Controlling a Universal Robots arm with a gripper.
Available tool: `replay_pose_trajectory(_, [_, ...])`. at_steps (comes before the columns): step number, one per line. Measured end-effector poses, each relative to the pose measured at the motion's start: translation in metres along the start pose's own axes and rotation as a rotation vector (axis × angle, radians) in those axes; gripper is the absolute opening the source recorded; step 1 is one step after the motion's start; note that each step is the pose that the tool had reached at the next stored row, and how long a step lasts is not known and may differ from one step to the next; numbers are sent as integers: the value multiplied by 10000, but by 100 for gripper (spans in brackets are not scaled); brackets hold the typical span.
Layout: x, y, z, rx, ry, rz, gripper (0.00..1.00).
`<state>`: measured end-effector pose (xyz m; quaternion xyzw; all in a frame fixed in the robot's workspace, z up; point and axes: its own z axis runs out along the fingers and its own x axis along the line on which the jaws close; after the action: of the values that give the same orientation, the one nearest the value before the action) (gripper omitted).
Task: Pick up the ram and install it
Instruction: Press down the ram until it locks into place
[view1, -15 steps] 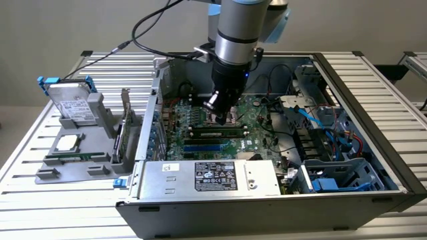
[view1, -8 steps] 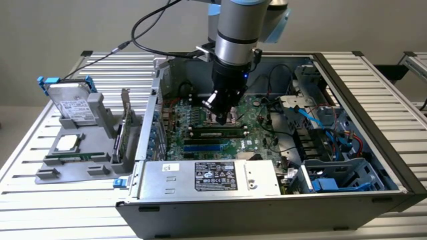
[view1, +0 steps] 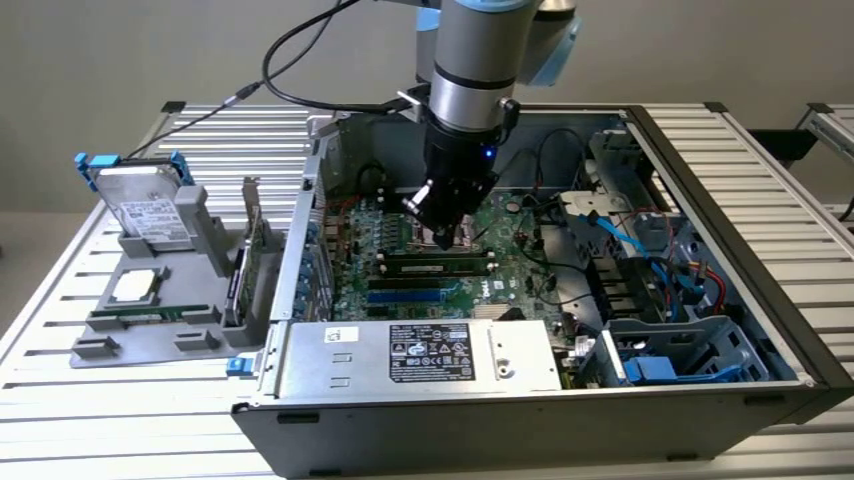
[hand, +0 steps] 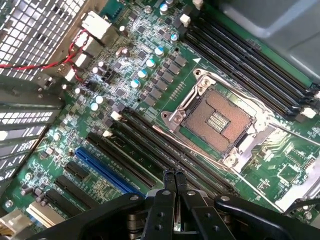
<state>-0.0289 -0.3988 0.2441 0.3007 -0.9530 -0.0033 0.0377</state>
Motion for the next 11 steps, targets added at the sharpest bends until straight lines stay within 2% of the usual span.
replay_pose_trajectory(11, [-1,0,11,-8,-166,1379,10])
